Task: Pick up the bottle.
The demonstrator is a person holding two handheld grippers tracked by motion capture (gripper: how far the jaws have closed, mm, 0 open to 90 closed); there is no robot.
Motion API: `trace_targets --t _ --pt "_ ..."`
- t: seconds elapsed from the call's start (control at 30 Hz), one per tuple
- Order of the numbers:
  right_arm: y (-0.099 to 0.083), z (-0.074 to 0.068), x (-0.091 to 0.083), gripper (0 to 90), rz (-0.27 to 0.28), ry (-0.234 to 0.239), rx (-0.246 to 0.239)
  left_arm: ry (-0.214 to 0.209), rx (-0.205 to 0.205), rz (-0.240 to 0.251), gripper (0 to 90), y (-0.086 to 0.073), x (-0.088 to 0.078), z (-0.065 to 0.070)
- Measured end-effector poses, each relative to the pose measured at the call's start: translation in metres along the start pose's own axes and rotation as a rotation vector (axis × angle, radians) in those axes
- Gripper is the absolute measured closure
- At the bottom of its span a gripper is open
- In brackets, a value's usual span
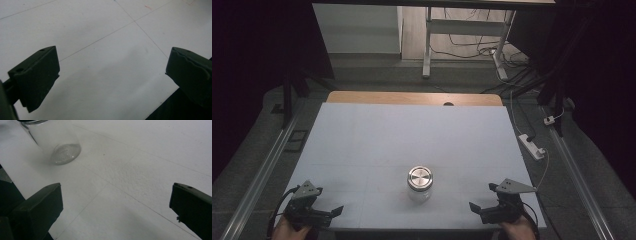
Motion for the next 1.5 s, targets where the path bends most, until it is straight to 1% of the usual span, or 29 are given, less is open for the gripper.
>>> trace_targets --t 0.23,0.43,0.67,0.93,1.07,1.17,1.27,1.37,1.5 --pt "0.005 -0.006 0.003 0.0 0.015 0.024 -0.013 -0.008 0.012 -0.005 0.4 0.000 0.001 0.001" --pt "0.008 -0.013 0.007 0.0 0.017 0.036 -0.044 -0.013 0.014 -0.008 0.6 0.000 0.001 0.002" --pt "0.011 -0.021 0.014 0.0 0.011 0.051 -0.079 -0.017 0.019 -0.011 0.9 -0.001 0.001 0.002" --pt "0.012 -0.028 0.021 0.0 -0.005 0.067 -0.103 -0.019 0.022 -0.015 1.2 -0.001 0.002 0.003" --pt "0.013 -0.031 0.024 0.0 -0.003 0.078 -0.118 -0.021 0.021 -0.015 1.2 -0.001 0.002 0.003" --pt "0.014 -0.033 0.026 0.0 -0.002 0.087 -0.119 -0.023 0.021 -0.015 1.2 -0.001 0.002 0.003" --pt "0.016 -0.037 0.028 0.0 0.005 0.103 -0.117 -0.024 0.020 -0.014 1.2 -0.001 0.002 0.003" --pt "0.019 -0.042 0.032 0.0 0.021 0.129 -0.124 -0.024 0.019 -0.015 1.3 -0.001 0.002 0.003" --pt "0.021 -0.048 0.037 0.0 0.022 0.155 -0.133 -0.024 0.020 -0.017 1.3 -0.001 0.002 0.003"
Point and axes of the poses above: each handheld gripper's, and its own axes: x roughly forward along the jaws, y roughly out of its top, z roughly to its right, the point moved 10 cm from there along x, roughly forward along the jaws, and after that the axes turned 3 degrees about x, right-handed, at the moved point
